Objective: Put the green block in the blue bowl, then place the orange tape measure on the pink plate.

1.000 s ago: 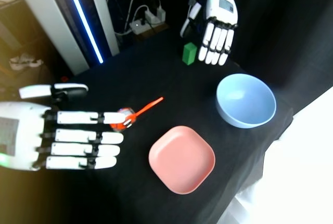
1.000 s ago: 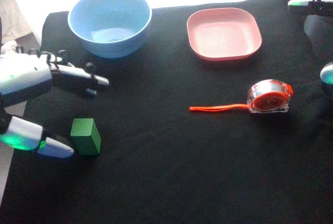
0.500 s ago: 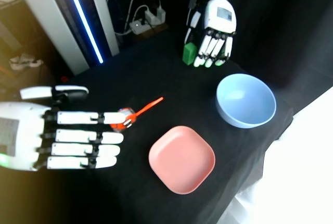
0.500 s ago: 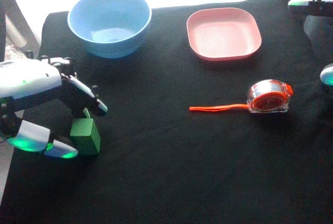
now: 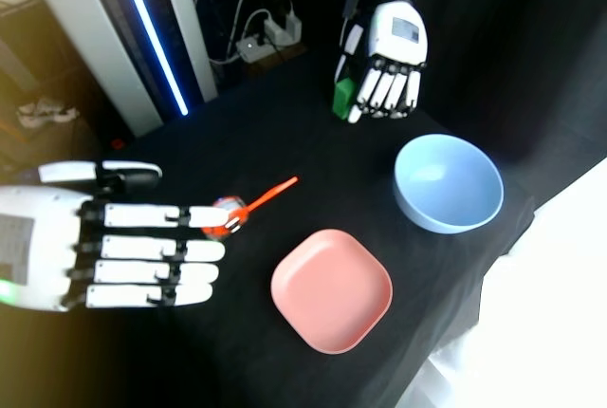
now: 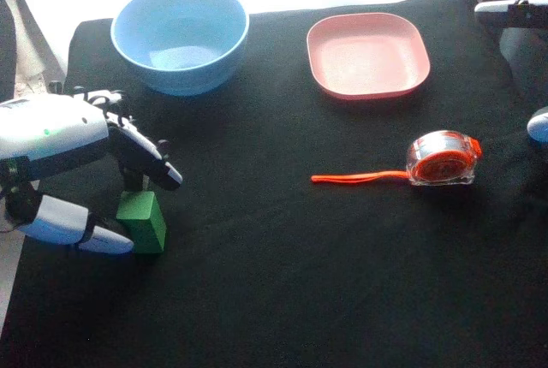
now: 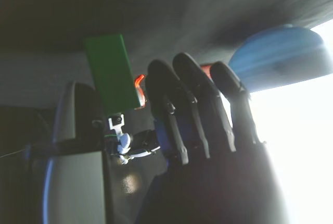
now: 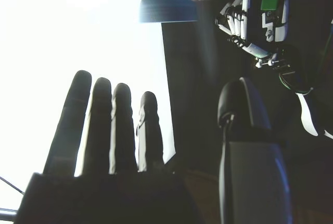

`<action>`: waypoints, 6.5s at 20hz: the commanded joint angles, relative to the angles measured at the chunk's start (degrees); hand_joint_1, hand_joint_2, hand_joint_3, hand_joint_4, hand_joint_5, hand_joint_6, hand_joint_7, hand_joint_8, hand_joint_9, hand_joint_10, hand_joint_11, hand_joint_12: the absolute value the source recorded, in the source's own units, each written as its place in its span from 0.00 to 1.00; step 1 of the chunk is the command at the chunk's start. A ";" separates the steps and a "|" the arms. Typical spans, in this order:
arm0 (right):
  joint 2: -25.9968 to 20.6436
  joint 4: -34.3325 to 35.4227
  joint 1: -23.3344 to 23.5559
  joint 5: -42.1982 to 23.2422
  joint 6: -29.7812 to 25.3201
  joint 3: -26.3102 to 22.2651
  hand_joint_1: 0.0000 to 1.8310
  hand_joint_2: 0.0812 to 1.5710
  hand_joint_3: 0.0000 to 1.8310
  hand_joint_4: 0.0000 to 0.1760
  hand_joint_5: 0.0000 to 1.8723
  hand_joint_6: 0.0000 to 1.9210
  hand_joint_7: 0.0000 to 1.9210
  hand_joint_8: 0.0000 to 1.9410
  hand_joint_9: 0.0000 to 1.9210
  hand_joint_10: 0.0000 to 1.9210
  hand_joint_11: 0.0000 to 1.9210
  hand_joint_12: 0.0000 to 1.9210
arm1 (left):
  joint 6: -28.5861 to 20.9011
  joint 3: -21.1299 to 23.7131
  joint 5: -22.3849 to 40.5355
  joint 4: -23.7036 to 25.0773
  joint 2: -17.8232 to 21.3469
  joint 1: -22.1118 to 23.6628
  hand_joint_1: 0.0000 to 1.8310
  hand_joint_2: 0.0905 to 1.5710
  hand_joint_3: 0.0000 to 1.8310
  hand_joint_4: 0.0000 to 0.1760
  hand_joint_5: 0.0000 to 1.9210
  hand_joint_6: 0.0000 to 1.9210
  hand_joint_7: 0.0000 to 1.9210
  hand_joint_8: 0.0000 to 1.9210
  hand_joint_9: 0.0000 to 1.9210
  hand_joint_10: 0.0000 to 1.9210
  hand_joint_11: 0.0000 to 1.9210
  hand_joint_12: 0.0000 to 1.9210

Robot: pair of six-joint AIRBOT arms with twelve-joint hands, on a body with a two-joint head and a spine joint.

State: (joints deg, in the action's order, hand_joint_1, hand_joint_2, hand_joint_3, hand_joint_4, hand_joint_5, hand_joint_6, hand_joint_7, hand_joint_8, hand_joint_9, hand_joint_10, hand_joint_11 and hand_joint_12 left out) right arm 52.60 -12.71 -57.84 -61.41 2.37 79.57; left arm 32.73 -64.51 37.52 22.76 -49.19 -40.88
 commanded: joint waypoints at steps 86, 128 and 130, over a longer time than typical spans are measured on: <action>11.78 -30.67 16.04 13.46 -12.15 9.01 0.62 0.67 0.00 0.00 0.56 0.45 0.48 0.34 0.44 0.60 0.40 0.80 | 9.79 2.14 21.11 -16.52 2.75 -1.02 0.43 0.47 0.00 0.68 0.11 0.00 0.10 0.00 0.09 0.00 0.00 0.33; 32.04 -29.18 30.69 28.05 -11.83 32.83 0.55 0.59 0.00 0.00 0.36 0.01 0.37 0.08 0.34 0.31 0.25 0.65 | 8.05 1.93 24.45 -19.40 2.17 -4.86 0.44 0.51 0.00 0.25 0.14 0.00 0.14 0.00 0.14 0.01 0.00 0.45; 32.04 -30.26 30.69 28.06 -11.94 32.52 0.50 0.60 0.00 0.00 0.29 0.00 0.32 0.00 0.31 0.22 0.20 0.66 | 8.02 1.94 24.48 -19.40 2.15 -4.86 0.46 0.52 0.00 0.21 0.14 0.00 0.14 0.00 0.14 0.00 0.00 0.44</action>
State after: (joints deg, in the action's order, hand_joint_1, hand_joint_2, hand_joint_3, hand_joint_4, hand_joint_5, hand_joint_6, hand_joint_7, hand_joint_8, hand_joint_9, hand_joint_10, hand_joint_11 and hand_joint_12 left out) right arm 84.71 -45.50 -28.10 -29.65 -9.23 112.09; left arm 41.06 -62.37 55.24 4.73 -47.11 -46.24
